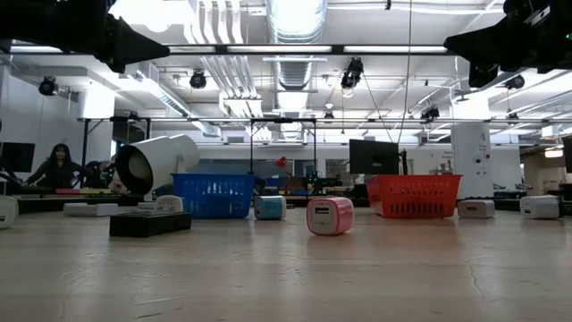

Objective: Pick & Place Office items
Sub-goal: Put the white digital clock into the red bin

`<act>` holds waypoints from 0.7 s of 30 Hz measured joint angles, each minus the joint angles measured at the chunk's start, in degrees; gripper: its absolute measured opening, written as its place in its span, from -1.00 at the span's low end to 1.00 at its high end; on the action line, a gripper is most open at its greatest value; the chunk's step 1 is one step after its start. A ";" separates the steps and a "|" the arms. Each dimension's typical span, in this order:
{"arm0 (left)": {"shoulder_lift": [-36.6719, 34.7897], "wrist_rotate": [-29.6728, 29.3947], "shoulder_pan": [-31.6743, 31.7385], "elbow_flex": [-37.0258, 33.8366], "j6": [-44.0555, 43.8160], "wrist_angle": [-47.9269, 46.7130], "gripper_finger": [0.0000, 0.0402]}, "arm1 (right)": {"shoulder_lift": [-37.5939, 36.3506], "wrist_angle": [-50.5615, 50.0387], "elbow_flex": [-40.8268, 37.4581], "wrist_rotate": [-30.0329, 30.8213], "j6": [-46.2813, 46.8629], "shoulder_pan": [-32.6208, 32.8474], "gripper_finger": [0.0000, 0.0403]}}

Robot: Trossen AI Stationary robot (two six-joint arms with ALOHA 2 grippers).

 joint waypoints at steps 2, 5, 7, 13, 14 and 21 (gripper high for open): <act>0.12 0.00 0.00 0.00 -0.20 0.02 -0.99 | 0.00 -0.01 -0.15 0.00 0.60 0.02 -0.96; 0.15 -0.48 0.00 0.01 -0.18 0.54 -0.98 | 0.00 0.01 -0.19 0.00 0.65 0.00 -0.96; 0.13 -0.83 0.00 0.07 -0.20 0.95 -0.96 | 0.00 0.05 -0.22 0.00 0.62 0.00 -0.96; 0.15 -0.83 0.00 0.07 -0.20 0.86 -0.95 | 0.00 0.25 -0.24 0.02 0.76 0.00 -0.96; 0.15 -0.82 0.00 0.06 -0.23 0.87 -0.96 | 0.00 0.29 -0.24 0.02 0.74 0.00 -0.96; 0.31 -0.38 0.00 0.04 -0.90 0.83 -0.96 | 0.00 0.34 -0.26 0.04 -0.21 0.02 -0.96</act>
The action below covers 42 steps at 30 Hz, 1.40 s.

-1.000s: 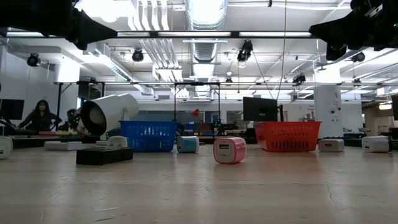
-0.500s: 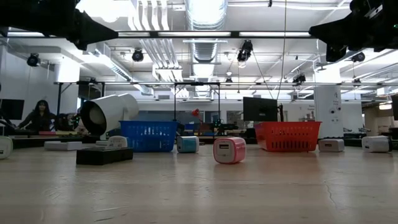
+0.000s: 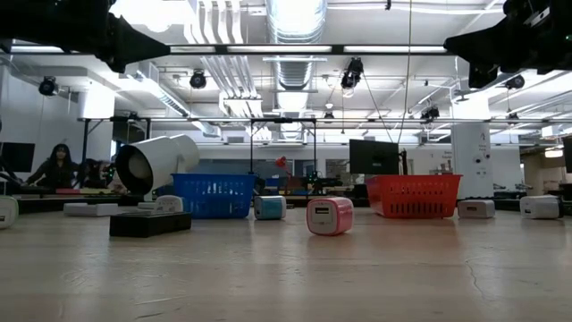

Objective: Pick & Place Office items
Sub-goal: Put the white digital clock into the red bin

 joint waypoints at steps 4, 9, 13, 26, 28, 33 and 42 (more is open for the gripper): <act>1.66 -0.05 0.11 1.96 1.12 -3.28 -0.98 | 0.00 0.04 -0.74 0.02 0.61 0.00 -0.96; 8.34 -1.58 0.14 9.87 -3.47 -12.10 -0.99 | 0.00 0.11 -1.26 0.95 0.24 0.00 -0.96; 17.29 -2.43 0.33 19.58 -4.18 -24.81 -0.99 | 0.00 0.15 -1.26 1.49 1.25 -0.01 -0.96; 46.70 -6.45 9.37 40.96 5.45 -56.25 -0.95 | 0.36 0.15 -1.53 1.46 1.42 0.00 -0.96; 48.57 -4.30 12.86 40.48 5.68 -56.79 -0.89 | 0.53 0.09 -1.53 1.46 1.38 -0.02 -0.96; 51.94 8.57 20.87 38.50 17.69 -61.08 -0.71 | 0.99 0.09 -1.53 1.46 1.19 0.00 -0.96; 53.42 14.79 23.73 32.84 29.74 -62.70 -0.18 | 1.01 0.13 -1.53 1.44 1.05 0.00 -0.96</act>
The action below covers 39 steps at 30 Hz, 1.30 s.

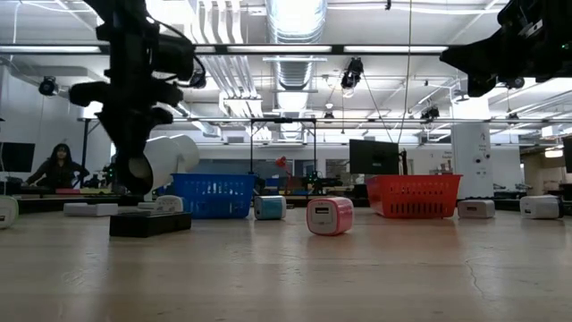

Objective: Pick & Place Office items
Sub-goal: Put the white digital clock into the red bin

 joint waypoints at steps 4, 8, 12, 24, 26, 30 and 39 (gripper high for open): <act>-0.24 3.21 -0.80 -3.66 2.54 0.07 0.11 | 0.00 0.10 0.00 0.00 -0.03 0.00 -0.96; -0.24 3.89 -2.60 -7.96 4.29 1.85 0.33 | 0.00 0.09 0.00 -0.02 -0.30 0.00 -0.96; -0.24 3.62 -4.70 -11.60 5.10 5.34 0.43 | 0.00 0.09 0.00 -0.02 -0.30 0.00 -0.96; -0.09 3.40 -8.44 -16.39 4.87 9.89 0.43 | 0.00 0.09 0.00 -0.02 -0.06 0.00 -0.96; 0.19 3.40 -8.48 -16.76 4.58 11.02 0.43 | 0.00 0.10 0.00 -0.01 -0.04 0.00 -0.96; 1.85 3.40 -8.63 -17.02 4.20 12.42 0.43 | 0.00 0.11 0.00 -0.02 -0.05 0.00 -0.96; 8.55 2.24 -8.91 -16.22 3.02 13.28 0.30 | 0.00 0.11 0.00 -0.02 -0.04 0.00 -0.96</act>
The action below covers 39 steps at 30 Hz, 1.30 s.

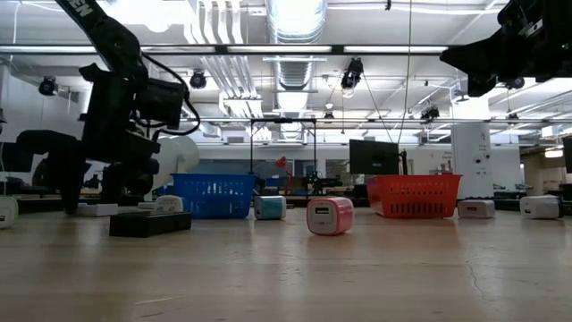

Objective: Pick & Place Office items
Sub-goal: Put the white digital clock into the red bin

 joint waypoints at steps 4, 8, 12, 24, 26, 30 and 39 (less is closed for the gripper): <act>1.62 -0.69 -0.07 1.33 -0.56 -0.14 0.01 | 0.00 -0.02 0.00 0.00 -0.02 0.00 -0.96; 1.98 -0.70 -0.20 2.46 0.56 -1.38 -0.32 | 0.00 -0.04 0.00 0.00 -0.02 -0.02 -0.96; 0.84 -0.16 -0.26 3.25 0.83 -1.98 -0.32 | 0.00 -0.05 0.00 0.00 -0.02 -0.02 -0.96; -14.27 8.90 -2.18 7.04 -5.93 -2.18 -0.32 | 0.00 -0.09 0.00 0.00 0.24 -0.02 -0.96; -17.49 10.00 -2.89 7.18 -9.49 0.27 -0.32 | 0.00 -0.09 0.00 0.00 0.26 -0.02 -0.96; -24.30 15.63 -3.46 5.06 -18.00 9.63 -0.32 | 0.00 -0.09 0.00 0.00 0.44 -0.01 -0.96; -40.15 21.78 -3.53 -11.45 -32.64 40.80 -0.32 | 0.00 -0.11 0.00 -0.04 1.30 -0.01 -0.96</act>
